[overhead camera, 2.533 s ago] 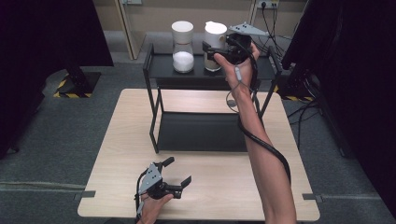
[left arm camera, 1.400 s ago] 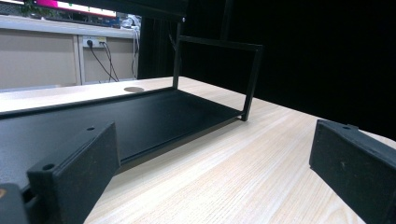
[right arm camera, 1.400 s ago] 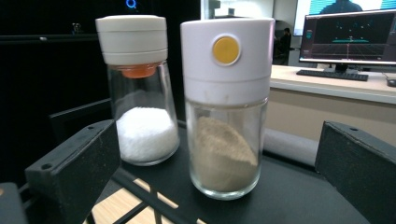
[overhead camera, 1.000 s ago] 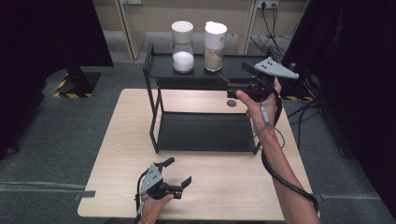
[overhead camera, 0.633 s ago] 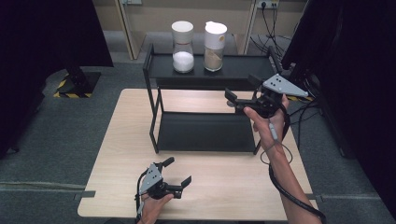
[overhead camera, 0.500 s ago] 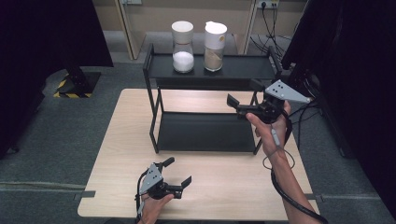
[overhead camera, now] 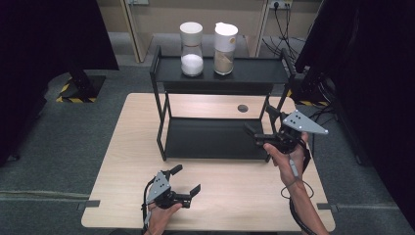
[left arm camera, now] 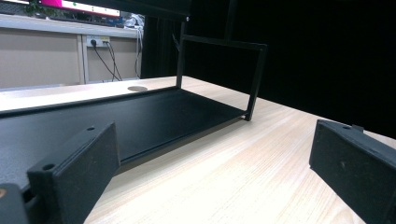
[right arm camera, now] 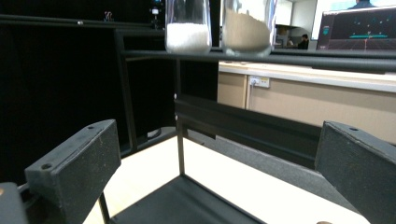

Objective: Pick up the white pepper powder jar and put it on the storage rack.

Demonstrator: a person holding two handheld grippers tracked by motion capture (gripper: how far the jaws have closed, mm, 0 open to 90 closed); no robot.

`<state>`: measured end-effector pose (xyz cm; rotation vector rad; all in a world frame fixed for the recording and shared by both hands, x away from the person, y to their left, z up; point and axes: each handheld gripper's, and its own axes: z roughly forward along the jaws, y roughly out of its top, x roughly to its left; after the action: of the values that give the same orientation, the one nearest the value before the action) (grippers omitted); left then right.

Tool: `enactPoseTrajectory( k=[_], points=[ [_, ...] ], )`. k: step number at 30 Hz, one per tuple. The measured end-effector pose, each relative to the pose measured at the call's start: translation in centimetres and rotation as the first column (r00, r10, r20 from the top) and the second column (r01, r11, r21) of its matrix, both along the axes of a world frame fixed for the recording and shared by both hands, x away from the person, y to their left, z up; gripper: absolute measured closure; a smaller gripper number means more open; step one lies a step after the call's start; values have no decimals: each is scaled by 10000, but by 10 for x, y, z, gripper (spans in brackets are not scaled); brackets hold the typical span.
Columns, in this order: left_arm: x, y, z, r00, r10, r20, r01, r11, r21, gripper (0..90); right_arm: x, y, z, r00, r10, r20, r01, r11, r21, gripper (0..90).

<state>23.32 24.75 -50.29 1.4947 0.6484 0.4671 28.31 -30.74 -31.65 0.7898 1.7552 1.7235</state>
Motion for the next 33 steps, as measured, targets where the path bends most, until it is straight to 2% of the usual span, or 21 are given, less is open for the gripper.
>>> enactPoseTrajectory(
  k=[13, 20, 33],
  points=[
    [0, 1, 0, 10000, 67, 34, -67, 10000, -11, 10, -13, -2, -24, 9998, 194, 24, -194, 9998, -10, 4],
    [0, 1, 0, 9999, 88, 55, -88, 10000, -7, 9, -22, -3, -44, 9994, 342, -92, -342, 9994, 13, 4],
    [-1, 1, 0, 9999, 118, 77, -118, 9999, -24, 9, -35, -6, -83, 9988, 297, -383, -286, 9992, 294, 4]
  ],
)
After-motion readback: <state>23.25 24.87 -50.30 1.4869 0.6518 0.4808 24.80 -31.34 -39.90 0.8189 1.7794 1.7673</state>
